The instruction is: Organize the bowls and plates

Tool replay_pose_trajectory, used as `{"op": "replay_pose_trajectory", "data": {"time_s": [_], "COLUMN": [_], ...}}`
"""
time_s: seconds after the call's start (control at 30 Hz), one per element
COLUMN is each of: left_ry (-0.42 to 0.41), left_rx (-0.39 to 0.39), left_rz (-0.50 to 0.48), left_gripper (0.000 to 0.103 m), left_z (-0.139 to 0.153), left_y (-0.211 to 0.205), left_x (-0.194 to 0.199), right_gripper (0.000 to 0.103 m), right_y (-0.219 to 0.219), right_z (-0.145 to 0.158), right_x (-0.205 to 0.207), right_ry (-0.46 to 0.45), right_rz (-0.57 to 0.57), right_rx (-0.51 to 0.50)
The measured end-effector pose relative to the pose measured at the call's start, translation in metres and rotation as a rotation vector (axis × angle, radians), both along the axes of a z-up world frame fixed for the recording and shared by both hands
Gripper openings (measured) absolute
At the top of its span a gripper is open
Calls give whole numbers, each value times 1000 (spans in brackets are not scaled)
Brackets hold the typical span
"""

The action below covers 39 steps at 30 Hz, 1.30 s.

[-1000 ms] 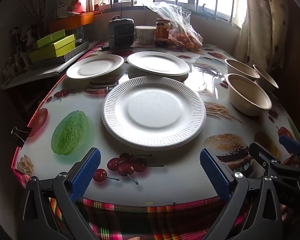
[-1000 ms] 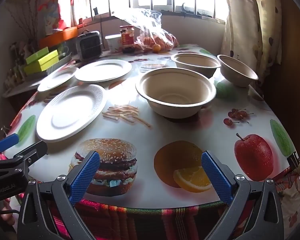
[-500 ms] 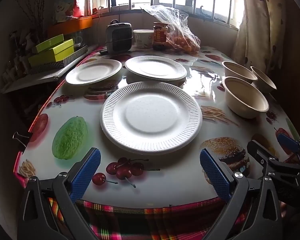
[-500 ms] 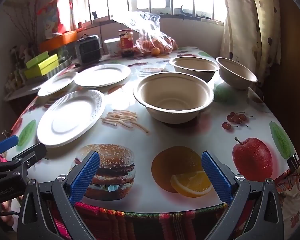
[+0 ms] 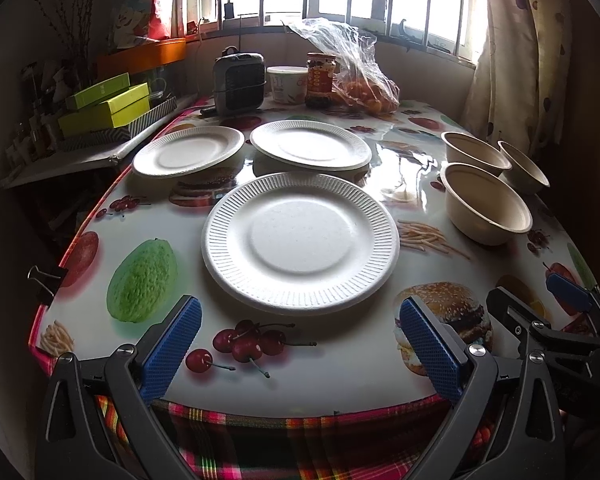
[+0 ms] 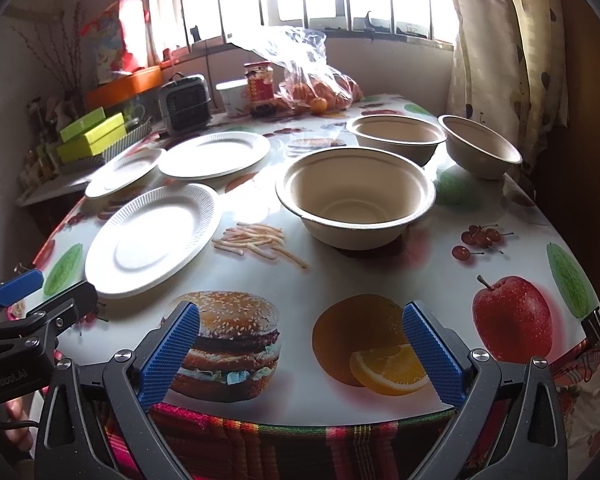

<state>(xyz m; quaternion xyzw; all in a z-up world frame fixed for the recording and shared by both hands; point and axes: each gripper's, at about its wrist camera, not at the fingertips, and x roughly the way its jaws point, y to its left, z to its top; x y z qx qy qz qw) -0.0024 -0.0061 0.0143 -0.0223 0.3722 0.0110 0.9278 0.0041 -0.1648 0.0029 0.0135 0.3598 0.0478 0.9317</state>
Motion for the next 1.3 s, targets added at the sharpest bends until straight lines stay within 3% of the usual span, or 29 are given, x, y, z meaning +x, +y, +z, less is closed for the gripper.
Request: {"op": "replay_pose_trajectory", "data": {"time_s": [1.3], "left_ry": [-5], "left_rx": [3], "left_rz": [14], "left_gripper": [100], "left_z": [2], "left_y": [2], "left_x": [-1], "right_gripper": [103], "right_y": [-5], "right_z": [0], "right_x": [1], "right_ry": [8], "right_rz": [-31], "right_rx": [24]}}
